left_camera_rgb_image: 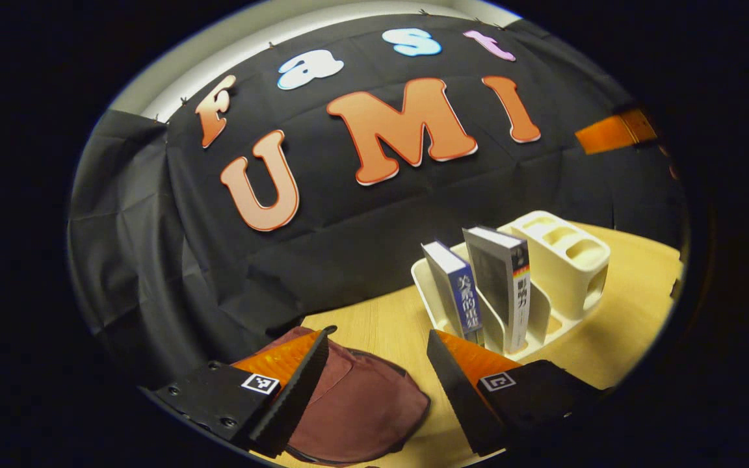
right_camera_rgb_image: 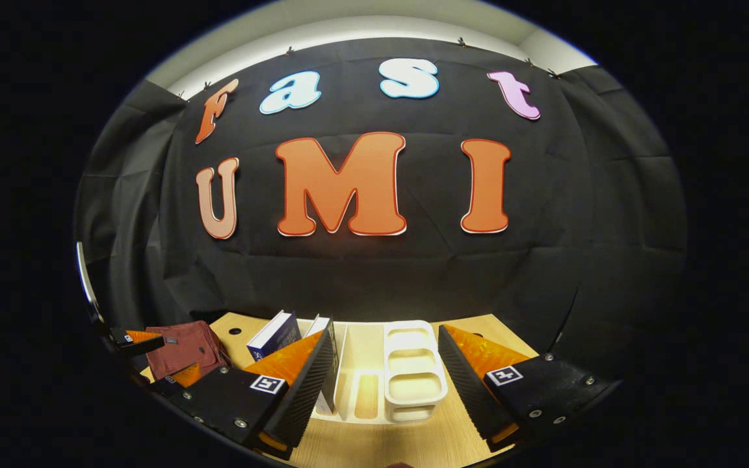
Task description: Open the schoolbag, grab two books from the bookshelf and put them into the schoolbag.
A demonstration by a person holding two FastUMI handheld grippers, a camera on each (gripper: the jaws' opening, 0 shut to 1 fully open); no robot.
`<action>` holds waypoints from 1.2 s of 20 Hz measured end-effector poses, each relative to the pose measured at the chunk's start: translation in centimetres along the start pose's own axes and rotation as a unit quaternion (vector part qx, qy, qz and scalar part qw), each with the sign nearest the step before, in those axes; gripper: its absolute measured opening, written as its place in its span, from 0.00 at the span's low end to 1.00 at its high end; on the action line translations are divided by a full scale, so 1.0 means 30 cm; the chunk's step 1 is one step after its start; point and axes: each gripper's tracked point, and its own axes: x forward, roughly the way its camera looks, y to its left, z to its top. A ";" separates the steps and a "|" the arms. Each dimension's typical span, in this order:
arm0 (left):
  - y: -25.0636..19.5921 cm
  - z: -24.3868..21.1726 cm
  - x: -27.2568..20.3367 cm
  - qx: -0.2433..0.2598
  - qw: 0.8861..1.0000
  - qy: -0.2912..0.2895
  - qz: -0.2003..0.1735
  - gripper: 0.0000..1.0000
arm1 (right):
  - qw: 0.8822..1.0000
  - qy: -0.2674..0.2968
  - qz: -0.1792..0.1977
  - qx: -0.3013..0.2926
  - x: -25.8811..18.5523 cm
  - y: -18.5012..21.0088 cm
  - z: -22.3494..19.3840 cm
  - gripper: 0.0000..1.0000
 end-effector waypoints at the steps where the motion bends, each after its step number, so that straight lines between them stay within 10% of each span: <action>1: 0.005 -0.020 -0.002 0.016 1.000 0.008 -0.002 0.96 | 1.000 0.003 -0.001 -0.001 0.008 -0.010 -0.010 0.96; 24: 0.103 -0.409 -0.150 0.206 0.951 0.232 -0.010 0.96 | 0.999 0.043 -0.019 0.004 0.081 -0.096 -0.133 0.96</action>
